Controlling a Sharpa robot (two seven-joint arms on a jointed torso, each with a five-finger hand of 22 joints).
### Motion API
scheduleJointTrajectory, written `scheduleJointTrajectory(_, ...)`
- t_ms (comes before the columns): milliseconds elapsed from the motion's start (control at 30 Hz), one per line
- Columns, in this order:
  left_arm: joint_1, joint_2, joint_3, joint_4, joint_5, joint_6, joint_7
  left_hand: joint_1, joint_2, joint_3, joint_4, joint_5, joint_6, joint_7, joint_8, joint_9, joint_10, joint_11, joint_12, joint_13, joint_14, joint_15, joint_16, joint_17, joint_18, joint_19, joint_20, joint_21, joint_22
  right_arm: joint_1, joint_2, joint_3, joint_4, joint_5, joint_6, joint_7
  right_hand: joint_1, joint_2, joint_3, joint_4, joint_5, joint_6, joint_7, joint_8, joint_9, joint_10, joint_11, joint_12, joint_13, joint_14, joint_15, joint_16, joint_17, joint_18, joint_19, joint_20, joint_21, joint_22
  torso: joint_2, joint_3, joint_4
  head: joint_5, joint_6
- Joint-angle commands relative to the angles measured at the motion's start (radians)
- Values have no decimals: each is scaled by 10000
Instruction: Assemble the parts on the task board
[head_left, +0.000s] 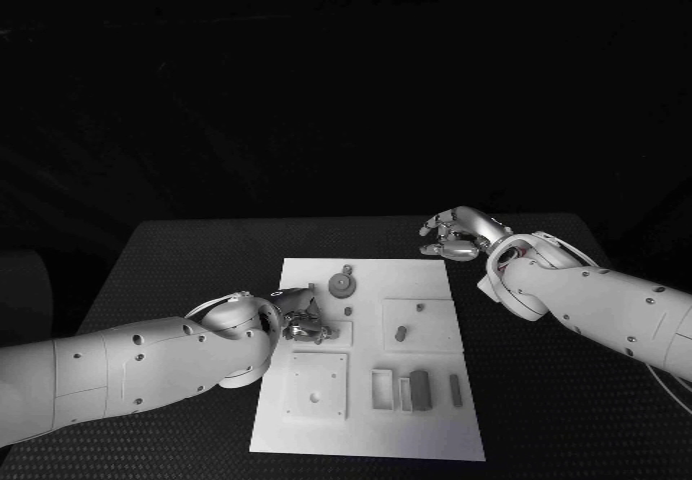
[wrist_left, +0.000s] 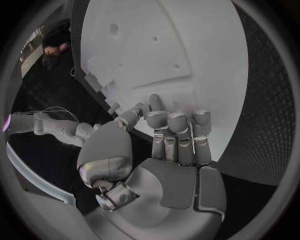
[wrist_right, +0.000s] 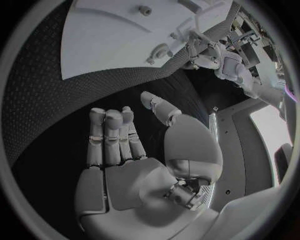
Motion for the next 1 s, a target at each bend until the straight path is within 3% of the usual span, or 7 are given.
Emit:
scheduleJointTrajectory(33,-44,22,-31,-2,60,269,9,12,-144,10,100,-48,12,28,-11,23,-16,-66,64,-13,52,-24,41,-14,140,-49,-1424,50,-20,-5,-2,4,19,-13,91,86,-65,5,-72,5,50,1,48,28,-9,-50,-24,44,-10,-69,32,63,-15,157,-66,27,36,-9,1,-8,2,-5,21)
scheduleJointTrajectory(600,-43,-4,-25,-114,63,167,-153,-258,-1158,154,1535,-46,-70,33,68,141,-20,-61,97,-14,27,-48,113,-66,186,-36,-1409,158,-195,-5,-3,4,9,-13,78,80,-78,3,-78,5,66,-2,48,28,-13,-52,-23,48,-17,-72,33,64,-19,157,-68,27,37,-11,5,-4,-4,-13,51)
scheduleJointTrajectory(633,-43,-4,-24,-115,68,155,-147,-338,-922,-550,1347,-32,-132,31,89,191,-41,-53,134,22,-8,-46,161,-49,206,-105,-1415,220,-175,-5,-3,4,9,-13,77,80,-78,3,-78,5,67,-2,48,28,-13,-52,-23,48,-18,-72,33,64,-20,157,-68,27,38,-11,4,-3,-5,-14,49)
scheduleJointTrajectory(733,-43,-20,-18,-108,45,91,-147,-617,-533,-1602,1093,-34,-187,21,96,230,-117,-80,133,49,-87,-72,179,-48,255,-296,-1417,183,-203,-5,-3,4,4,-13,77,80,-79,3,-79,5,70,-3,49,28,-14,-52,-23,49,-19,-72,33,65,-21,157,-68,27,38,-12,1,-5,-2,-19,56)
scheduleJointTrajectory(867,-42,-28,5,-101,140,2,-114,-803,-670,-1836,1235,-40,-201,6,83,227,-126,-88,130,52,-101,-96,181,-56,290,-326,-1429,160,-243,-5,-2,4,4,-13,74,80,-81,4,-80,4,72,-4,49,27,-15,-52,-23,50,-21,-73,33,65,-22,157,-69,27,38,-12,2,-4,-1,-18,62)
scheduleJointTrajectory(967,-42,-32,47,-92,225,-68,-104,-919,-880,-1833,1601,-38,-204,-7,72,226,-127,-102,125,54,-107,-132,188,-66,341,-323,-1444,148,-294,-6,-2,4,5,-13,72,79,-81,4,-80,4,74,-4,49,27,-15,-52,-23,50,-22,-73,33,65,-22,157,-69,26,38,-12,0,2,-3,-12,74)
scheduleJointTrajectory(1000,-42,-37,65,-90,250,-77,-88,-1080,-977,-1871,1871,-36,-223,-3,58,223,-131,-98,120,56,-117,-143,188,-72,355,-333,-1441,142,-317,-7,-2,4,4,-13,74,79,-82,4,-80,3,75,-4,49,27,-15,-53,-23,51,-23,-73,33,65,-23,157,-70,26,38,-13,2,3,-3,-17,80)
